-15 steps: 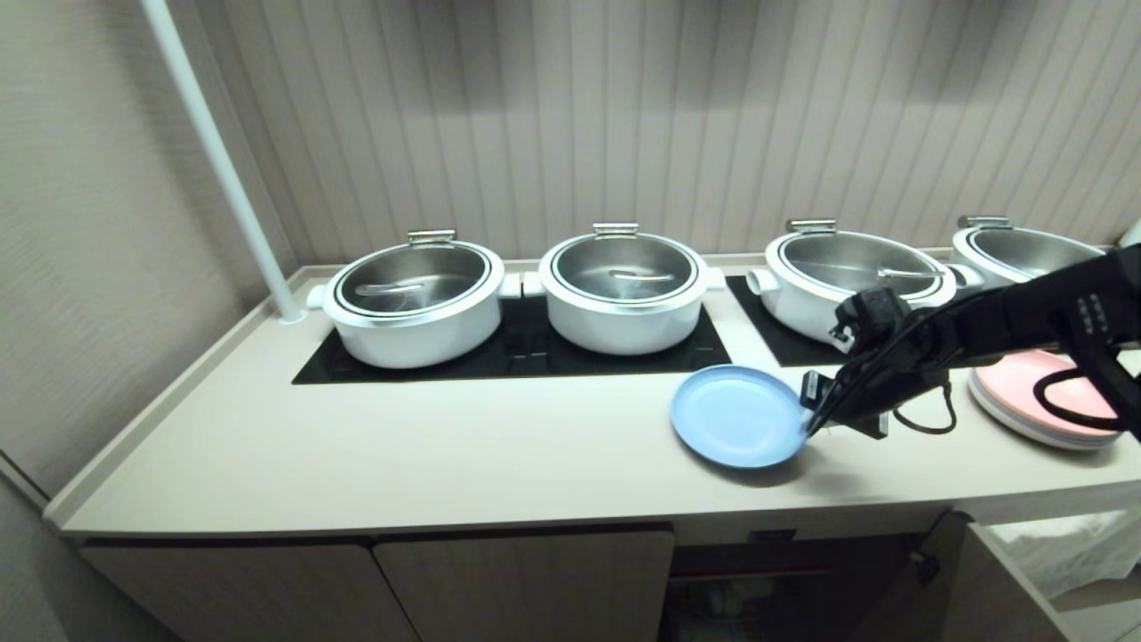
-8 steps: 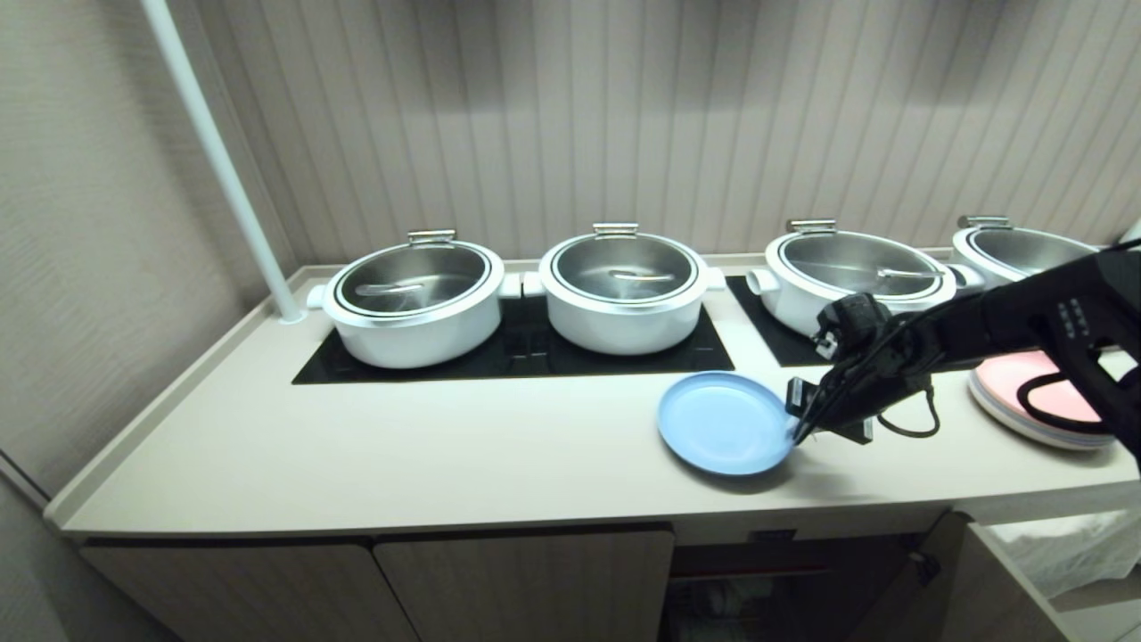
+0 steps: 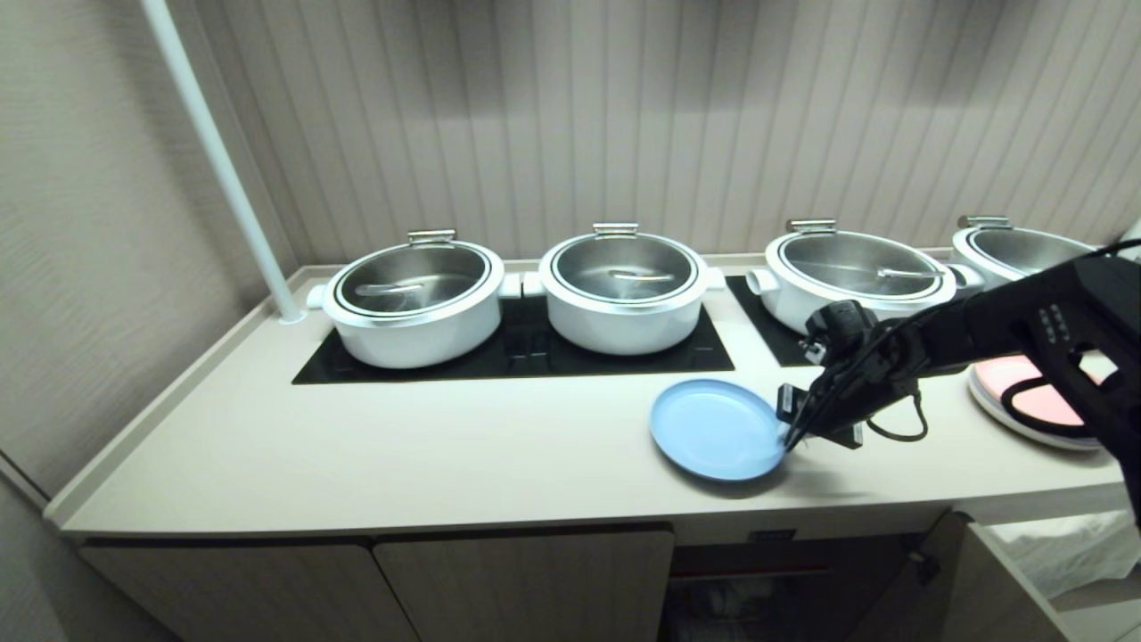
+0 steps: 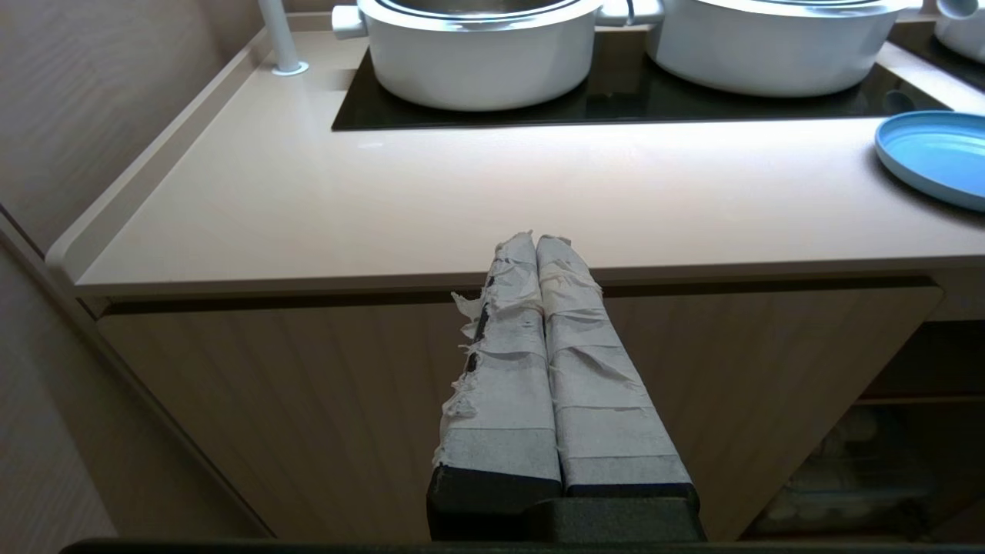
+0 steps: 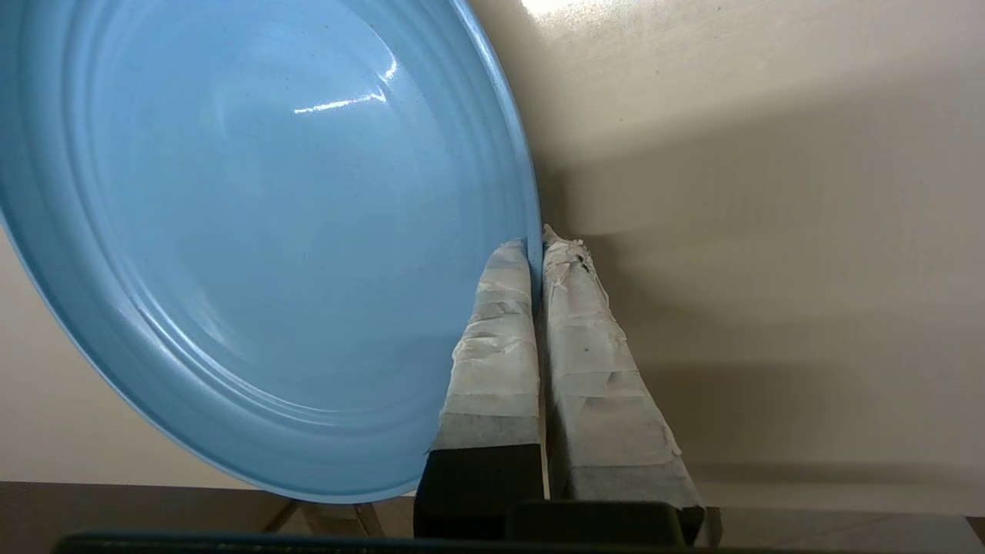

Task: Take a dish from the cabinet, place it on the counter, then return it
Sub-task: Place it on the table

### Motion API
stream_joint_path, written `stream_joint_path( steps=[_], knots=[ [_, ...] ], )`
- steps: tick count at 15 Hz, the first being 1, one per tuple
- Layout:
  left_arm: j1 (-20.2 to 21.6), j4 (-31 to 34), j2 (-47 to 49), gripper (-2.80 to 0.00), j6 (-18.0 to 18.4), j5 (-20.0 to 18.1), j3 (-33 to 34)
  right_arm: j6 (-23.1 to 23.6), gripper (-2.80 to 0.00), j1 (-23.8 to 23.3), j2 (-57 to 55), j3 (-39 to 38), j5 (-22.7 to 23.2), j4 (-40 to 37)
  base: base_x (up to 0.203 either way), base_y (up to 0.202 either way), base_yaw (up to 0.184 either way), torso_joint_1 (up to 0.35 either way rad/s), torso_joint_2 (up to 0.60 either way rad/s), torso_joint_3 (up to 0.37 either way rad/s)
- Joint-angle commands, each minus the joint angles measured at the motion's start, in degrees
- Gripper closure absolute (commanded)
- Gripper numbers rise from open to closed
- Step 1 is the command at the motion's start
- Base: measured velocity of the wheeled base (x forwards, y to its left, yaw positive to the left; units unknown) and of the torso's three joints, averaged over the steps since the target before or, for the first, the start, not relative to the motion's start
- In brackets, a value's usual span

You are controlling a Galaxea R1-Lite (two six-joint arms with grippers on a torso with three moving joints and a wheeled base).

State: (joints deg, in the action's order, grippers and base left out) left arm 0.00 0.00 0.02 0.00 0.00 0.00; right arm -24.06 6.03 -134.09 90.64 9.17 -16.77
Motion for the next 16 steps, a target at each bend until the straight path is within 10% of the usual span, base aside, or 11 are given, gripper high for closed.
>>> stream_joint_path(
  steps=[1,11,12,13,16],
  knots=[
    [0.0,0.0,-0.02,0.0,0.0,0.05,0.0,-0.11,0.0,0.03,-0.3,0.06,-0.03,-0.1,0.0,0.0,0.0,0.0,0.0,0.0],
    [0.0,0.0,-0.02,0.0,0.0,0.0,0.0,0.16,0.0,0.03,-0.47,0.06,-0.03,-0.1,0.0,0.0,0.0,0.0,0.0,0.0],
    [0.0,0.0,-0.02,0.0,0.0,0.0,0.0,0.16,-0.74,0.03,-0.47,0.06,-0.03,-0.1,0.0,0.0,0.0,0.0,0.0,0.0],
    [0.0,0.0,-0.02,0.0,0.0,0.0,0.0,0.16,-2.8,0.03,-0.47,0.15,-0.03,-0.1,0.0,0.0,0.0,0.0,0.0,0.0],
    [0.0,0.0,-0.02,0.0,0.0,0.0,0.0,0.16,-2.8,0.03,-0.39,0.24,-0.03,-0.1,0.0,0.0,0.0,0.0,0.0,0.0]
  ],
)
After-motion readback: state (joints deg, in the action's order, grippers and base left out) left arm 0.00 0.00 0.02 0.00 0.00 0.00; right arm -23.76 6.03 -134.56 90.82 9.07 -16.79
